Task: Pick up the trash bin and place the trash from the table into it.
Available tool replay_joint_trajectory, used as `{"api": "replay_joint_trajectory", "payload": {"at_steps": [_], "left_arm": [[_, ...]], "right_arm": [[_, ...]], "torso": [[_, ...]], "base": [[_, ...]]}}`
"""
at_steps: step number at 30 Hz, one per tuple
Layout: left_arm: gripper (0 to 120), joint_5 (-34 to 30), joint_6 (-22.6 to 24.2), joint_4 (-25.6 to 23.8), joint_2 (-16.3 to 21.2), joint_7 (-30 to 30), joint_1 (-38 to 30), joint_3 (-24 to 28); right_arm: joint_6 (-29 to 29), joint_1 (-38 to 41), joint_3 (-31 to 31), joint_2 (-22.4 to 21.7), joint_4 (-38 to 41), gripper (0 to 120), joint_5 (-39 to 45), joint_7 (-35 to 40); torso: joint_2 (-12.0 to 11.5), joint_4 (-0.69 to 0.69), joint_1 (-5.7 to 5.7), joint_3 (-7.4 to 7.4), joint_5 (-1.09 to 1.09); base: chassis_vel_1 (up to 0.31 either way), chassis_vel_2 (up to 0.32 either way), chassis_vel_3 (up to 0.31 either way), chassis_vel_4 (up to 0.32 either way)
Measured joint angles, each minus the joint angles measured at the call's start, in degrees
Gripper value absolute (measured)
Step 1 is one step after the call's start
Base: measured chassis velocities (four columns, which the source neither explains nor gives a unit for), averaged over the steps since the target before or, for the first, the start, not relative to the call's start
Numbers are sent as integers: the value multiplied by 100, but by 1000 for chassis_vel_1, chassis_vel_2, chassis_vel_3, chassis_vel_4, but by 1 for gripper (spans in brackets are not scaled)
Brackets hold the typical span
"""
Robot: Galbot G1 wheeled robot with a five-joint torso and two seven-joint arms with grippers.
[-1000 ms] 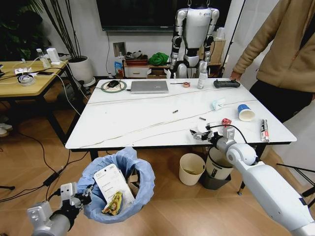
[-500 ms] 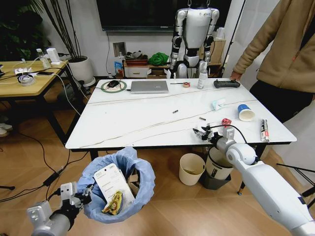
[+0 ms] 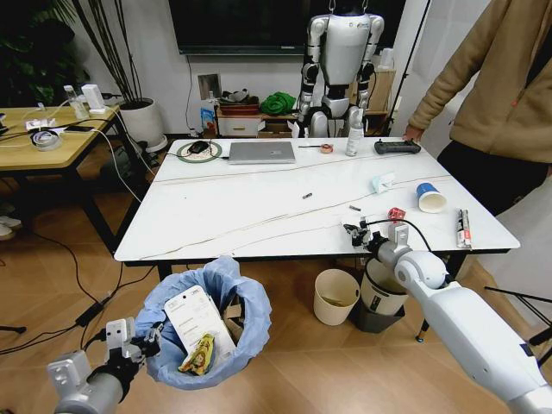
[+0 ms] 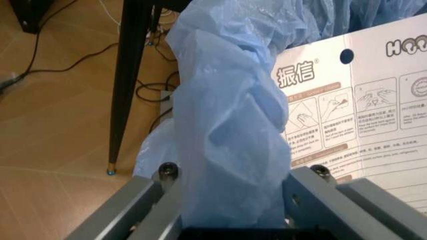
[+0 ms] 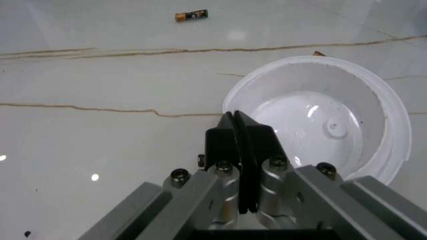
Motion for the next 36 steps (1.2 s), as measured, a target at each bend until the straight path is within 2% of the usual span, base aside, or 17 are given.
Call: {"api": "replay_joint_trajectory", "payload": {"at_steps": [21, 28, 32, 34, 36], "left_arm": [[0, 7, 4, -7, -23, -7, 7, 19], [0, -20, 9, -20, 0, -20, 6, 0], [0, -38, 13, -42, -7, -28, 33, -24], [0, -39, 13, -46, -10, -29, 37, -32], [0, -43, 14, -59, -22, -31, 43, -50]], "right_arm": [[70, -81, -11, -55, 348, 0, 106, -5], [177, -119, -181, -133, 1253, 0, 690, -79], [258, -78, -559, -284, 2296, 0, 1298, -105], [283, -89, -632, -313, 2441, 0, 1375, -105], [407, -122, -958, -385, 2940, 0, 1649, -109]], "torso": [[0, -1, 0, 0, 0], [0, 0, 0, 0, 0], [0, 1, 0, 0, 0], [0, 1, 0, 0, -1], [0, 0, 0, 0, -1]], "base": [[0, 0, 0, 0], [0, 0, 0, 0], [0, 0, 0, 0], [0, 0, 0, 0], [0, 0, 0, 0]]}}
